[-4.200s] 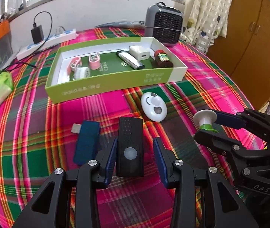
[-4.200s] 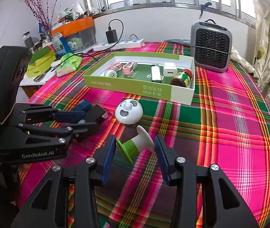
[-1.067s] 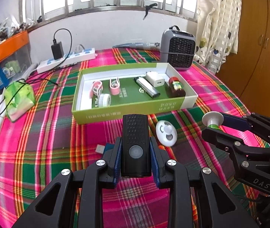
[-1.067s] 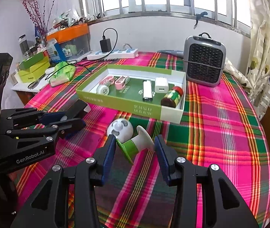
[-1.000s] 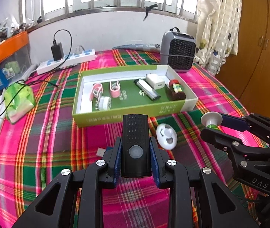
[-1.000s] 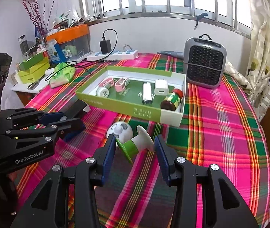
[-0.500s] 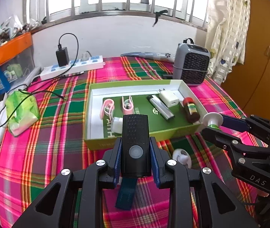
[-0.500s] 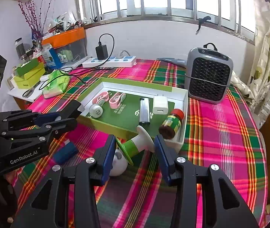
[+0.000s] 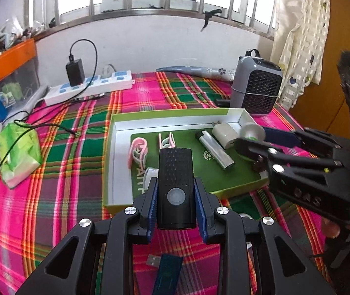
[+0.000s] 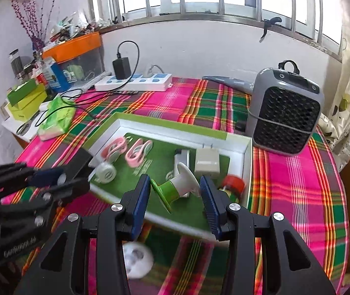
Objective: Organize rigid objects
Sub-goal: 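Carry the black remote and green spool with both grippers over the box, then lower both items into the box and open both grippers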
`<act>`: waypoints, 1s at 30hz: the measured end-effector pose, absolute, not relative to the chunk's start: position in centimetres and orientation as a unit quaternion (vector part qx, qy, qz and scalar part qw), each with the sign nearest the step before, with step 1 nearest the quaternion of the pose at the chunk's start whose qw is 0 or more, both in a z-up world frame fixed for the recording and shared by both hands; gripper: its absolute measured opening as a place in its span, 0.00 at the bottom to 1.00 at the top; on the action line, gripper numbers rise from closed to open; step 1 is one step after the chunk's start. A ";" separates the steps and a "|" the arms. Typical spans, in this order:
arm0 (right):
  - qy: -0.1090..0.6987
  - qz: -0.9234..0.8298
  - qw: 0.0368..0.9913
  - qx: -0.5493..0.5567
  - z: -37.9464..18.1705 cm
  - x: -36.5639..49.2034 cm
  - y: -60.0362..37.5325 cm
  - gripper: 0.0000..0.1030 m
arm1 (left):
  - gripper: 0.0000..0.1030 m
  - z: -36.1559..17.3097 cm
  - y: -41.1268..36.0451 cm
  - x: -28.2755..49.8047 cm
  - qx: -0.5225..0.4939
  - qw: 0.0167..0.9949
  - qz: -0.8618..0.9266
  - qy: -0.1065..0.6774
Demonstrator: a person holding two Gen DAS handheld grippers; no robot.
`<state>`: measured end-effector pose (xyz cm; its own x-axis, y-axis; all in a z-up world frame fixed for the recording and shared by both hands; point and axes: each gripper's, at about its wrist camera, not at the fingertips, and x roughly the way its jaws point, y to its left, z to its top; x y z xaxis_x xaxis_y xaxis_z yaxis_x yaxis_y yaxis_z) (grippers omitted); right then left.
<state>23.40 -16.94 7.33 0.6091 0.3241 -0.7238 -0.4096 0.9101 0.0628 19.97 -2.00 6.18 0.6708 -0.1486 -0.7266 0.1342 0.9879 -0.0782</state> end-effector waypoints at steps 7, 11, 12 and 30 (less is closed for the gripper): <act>0.400 0.209 0.890 -0.062 6.9 26.3 -15.6 0.43 | 0.25 5.6 -2.5 21.3 -0.011 0.912 -0.080 0.403; 0.406 0.215 0.886 -0.061 6.7 27.7 -14.9 0.43 | 0.25 5.0 -2.8 22.0 -0.009 0.908 -0.081 0.411; 0.409 0.216 0.884 -0.060 6.5 28.1 -14.8 0.43 | 0.25 4.9 -2.8 22.2 -0.010 0.907 -0.081 0.412; 0.452 0.218 0.862 -0.071 3.9 32.1 -12.7 0.42 | 0.25 3.1 -2.5 24.2 -0.012 0.898 -0.077 0.433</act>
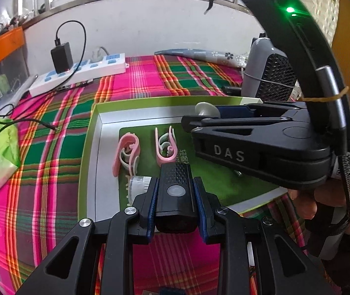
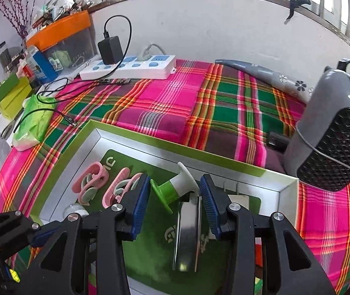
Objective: Organize rigid objects
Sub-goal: 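Lower both items into the box and open both grippers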
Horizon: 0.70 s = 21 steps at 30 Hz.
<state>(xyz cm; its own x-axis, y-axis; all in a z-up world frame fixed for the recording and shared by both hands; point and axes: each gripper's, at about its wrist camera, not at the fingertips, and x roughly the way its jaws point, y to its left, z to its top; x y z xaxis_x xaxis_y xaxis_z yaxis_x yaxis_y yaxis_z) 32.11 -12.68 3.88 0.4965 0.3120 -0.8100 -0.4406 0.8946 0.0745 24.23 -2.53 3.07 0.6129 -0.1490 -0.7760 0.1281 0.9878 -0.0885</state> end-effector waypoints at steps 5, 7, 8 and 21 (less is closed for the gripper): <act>0.452 0.217 0.861 -0.078 3.6 32.6 -12.3 0.41 | 0.25 2.9 -2.2 24.7 -0.019 0.897 -0.076 0.434; 0.453 0.217 0.861 -0.081 3.5 32.8 -12.2 0.41 | 0.25 2.9 -2.2 24.7 -0.020 0.897 -0.076 0.435; 0.453 0.217 0.861 -0.082 3.5 32.8 -12.1 0.41 | 0.25 2.8 -2.2 24.8 -0.020 0.896 -0.076 0.436; 0.459 0.219 0.857 -0.083 2.8 33.0 -11.7 0.41 | 0.25 2.2 -1.9 25.2 -0.028 0.891 -0.081 0.446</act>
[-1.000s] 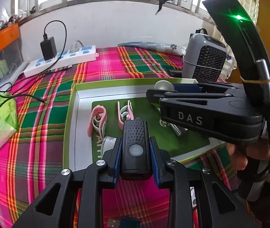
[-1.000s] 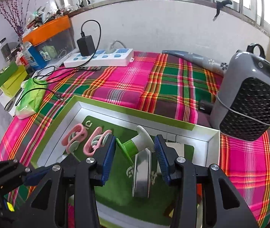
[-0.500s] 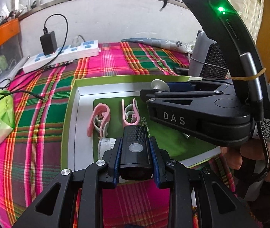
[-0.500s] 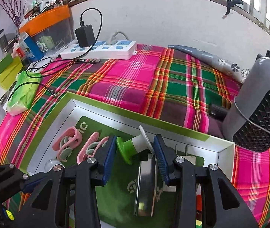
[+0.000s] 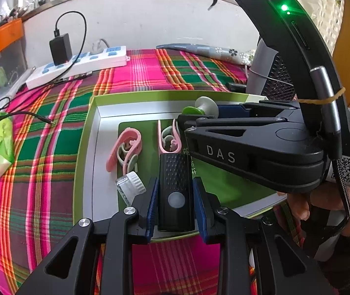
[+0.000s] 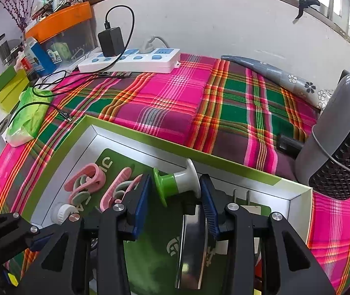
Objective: Organize rigid objects
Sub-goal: 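Lower both items into the box and open both grippers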
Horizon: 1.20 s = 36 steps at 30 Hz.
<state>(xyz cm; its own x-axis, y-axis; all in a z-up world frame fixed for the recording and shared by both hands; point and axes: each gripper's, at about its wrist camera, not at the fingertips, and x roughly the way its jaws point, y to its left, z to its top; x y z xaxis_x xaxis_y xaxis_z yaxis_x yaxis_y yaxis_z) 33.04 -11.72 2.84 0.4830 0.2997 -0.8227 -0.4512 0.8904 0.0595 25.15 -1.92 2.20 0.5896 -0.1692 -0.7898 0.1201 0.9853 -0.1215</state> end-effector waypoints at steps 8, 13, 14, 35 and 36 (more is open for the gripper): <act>0.459 0.216 0.857 -0.087 2.9 33.0 -11.6 0.41 | 0.27 2.2 -1.8 25.2 -0.026 0.891 -0.078 0.447; 0.460 0.215 0.858 -0.079 2.9 33.1 -11.8 0.43 | 0.30 2.3 -1.8 25.1 -0.025 0.892 -0.075 0.445; 0.459 0.215 0.858 -0.079 2.9 33.1 -11.8 0.46 | 0.30 2.3 -1.7 25.1 -0.025 0.892 -0.074 0.445; 0.428 0.213 0.877 -0.052 5.3 30.7 -13.0 0.52 | 0.35 4.3 -1.9 22.8 -0.021 0.907 -0.060 0.416; 0.427 0.213 0.878 -0.050 5.5 30.5 -13.0 0.52 | 0.35 4.4 -1.9 22.5 -0.021 0.908 -0.061 0.415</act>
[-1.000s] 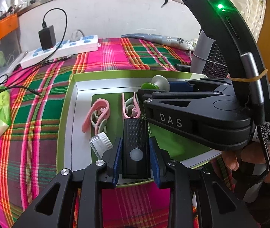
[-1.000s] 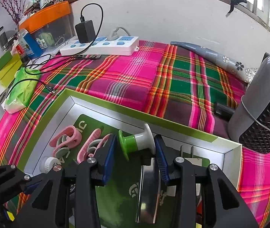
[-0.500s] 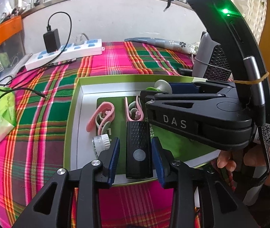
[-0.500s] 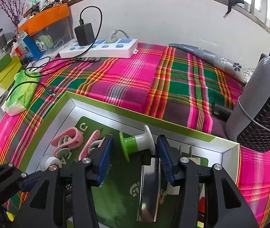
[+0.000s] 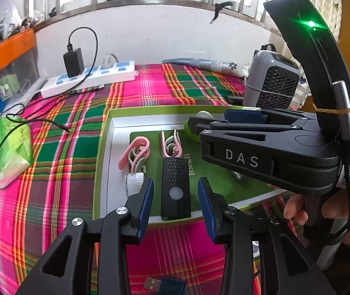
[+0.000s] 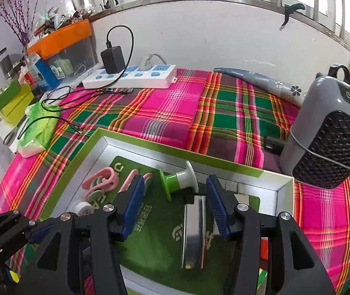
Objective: Organize rigid objects
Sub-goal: 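Lower both items into the box and open both grippers, then withdraw both tools from the box toward the remaining items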
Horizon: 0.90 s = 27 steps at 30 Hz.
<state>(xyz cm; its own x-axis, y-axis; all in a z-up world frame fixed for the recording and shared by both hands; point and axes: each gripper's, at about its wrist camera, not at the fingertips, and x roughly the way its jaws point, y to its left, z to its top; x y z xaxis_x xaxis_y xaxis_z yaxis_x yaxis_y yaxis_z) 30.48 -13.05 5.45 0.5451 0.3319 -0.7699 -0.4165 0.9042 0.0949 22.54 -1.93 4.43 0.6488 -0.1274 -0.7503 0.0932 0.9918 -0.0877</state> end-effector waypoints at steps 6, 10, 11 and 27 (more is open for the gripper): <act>0.419 0.213 0.882 -0.033 6.2 29.0 -13.8 0.52 | 0.35 5.1 -2.0 21.2 -0.021 0.911 -0.057 0.407; 0.412 0.214 0.885 -0.026 6.8 27.9 -14.3 0.52 | 0.35 5.5 -2.1 20.3 -0.021 0.912 -0.055 0.405; 0.411 0.214 0.886 -0.024 6.9 27.6 -14.5 0.52 | 0.35 5.6 -2.1 20.0 -0.020 0.913 -0.054 0.404; 0.398 0.195 0.896 0.009 7.5 22.3 -17.3 0.52 | 0.35 6.5 -2.3 15.5 -0.016 0.919 -0.047 0.390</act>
<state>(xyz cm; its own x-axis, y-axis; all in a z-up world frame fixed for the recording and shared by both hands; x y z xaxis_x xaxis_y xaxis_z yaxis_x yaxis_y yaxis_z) 22.28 -17.31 7.52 0.6072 0.3562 -0.7102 -0.3425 0.9239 0.1705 15.45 -2.33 6.49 0.6907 -0.0990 -0.7163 0.0748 0.9950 -0.0655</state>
